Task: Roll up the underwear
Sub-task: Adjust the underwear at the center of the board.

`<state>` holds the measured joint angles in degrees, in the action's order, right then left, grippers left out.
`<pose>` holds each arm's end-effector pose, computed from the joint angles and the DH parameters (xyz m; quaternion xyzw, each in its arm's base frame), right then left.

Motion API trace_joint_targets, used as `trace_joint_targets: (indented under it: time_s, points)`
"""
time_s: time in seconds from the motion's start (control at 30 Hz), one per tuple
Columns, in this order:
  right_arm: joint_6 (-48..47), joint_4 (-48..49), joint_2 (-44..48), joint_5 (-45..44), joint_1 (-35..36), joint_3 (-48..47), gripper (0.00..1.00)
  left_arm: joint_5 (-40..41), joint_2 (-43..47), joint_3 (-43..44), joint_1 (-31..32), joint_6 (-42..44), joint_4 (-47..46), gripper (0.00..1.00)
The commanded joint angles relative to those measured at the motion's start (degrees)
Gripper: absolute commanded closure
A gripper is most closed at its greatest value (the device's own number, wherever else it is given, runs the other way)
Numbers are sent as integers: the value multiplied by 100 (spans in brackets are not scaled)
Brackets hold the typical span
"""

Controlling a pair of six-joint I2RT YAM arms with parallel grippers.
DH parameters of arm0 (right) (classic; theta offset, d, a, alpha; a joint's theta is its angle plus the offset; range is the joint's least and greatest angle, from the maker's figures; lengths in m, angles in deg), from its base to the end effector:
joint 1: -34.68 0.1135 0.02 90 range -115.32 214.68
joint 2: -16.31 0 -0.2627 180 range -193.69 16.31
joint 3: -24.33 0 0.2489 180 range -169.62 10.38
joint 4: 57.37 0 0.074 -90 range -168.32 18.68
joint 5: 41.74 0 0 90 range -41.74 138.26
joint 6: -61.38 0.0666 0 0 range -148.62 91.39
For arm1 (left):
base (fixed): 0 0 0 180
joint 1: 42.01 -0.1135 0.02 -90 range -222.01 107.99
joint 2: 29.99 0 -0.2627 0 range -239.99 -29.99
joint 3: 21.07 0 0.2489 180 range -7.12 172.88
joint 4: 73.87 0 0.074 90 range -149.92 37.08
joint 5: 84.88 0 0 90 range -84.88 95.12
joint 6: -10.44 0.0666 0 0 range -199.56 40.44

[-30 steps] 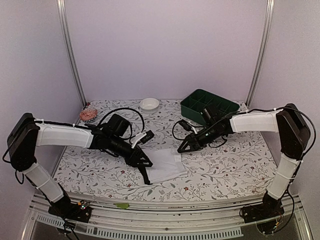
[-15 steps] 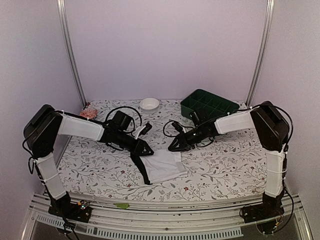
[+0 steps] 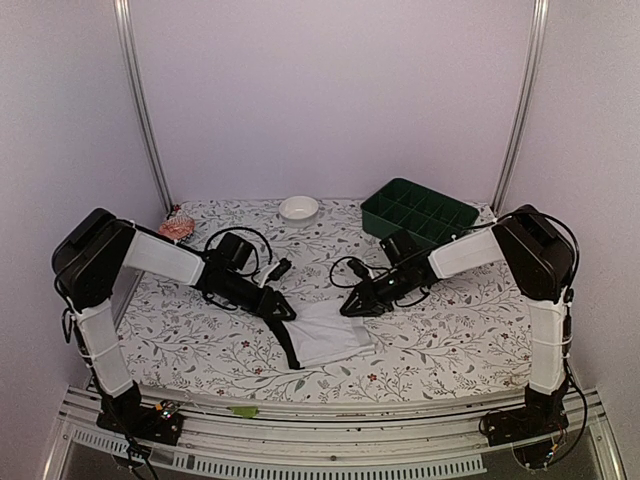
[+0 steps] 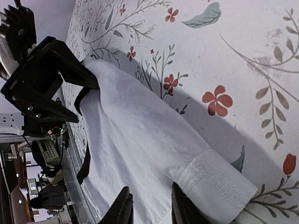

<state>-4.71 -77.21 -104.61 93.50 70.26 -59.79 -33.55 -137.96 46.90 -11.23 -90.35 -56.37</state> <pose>0.3147 0.2833 0.0888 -0.1997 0.8684 0.4513 0.0472 0.2875 -0.2197 0.0971 0.2485 0.8761 -0.3909 0.1341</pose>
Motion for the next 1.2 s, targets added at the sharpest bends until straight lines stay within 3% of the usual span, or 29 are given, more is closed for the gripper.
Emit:
trace_joint_targets:
  time_s: [0.0,0.03,0.07,0.2,0.27,0.53,0.7,1.0,1.17]
  points:
    - [-7,22,669,99,-28,346,63,-693,589,-161,-160,-75,-160,17]
    - [36,75,860,170,-30,366,57,-820,788,-248,-161,-169,-299,7]
    - [71,135,1021,226,-28,376,51,-879,980,-329,-161,-256,-396,4]
    - [400,586,1381,477,-24,380,31,-977,1454,-499,-154,-469,-621,4]
    - [721,913,1240,702,-17,284,27,-1134,1420,-489,-148,-681,-863,4]
    - [1561,1725,178,1049,99,-372,28,-1369,625,-623,-74,-1842,-2622,4]
    - [1778,1906,-387,1127,78,-286,30,-1333,-21,-696,-152,-1945,-2795,4]
    - [1700,1933,-549,1108,-50,201,33,-905,-662,-379,-457,-1058,-1648,4]
    - [1782,1987,209,1194,-50,243,31,-707,-98,246,-413,-13,-400,4]
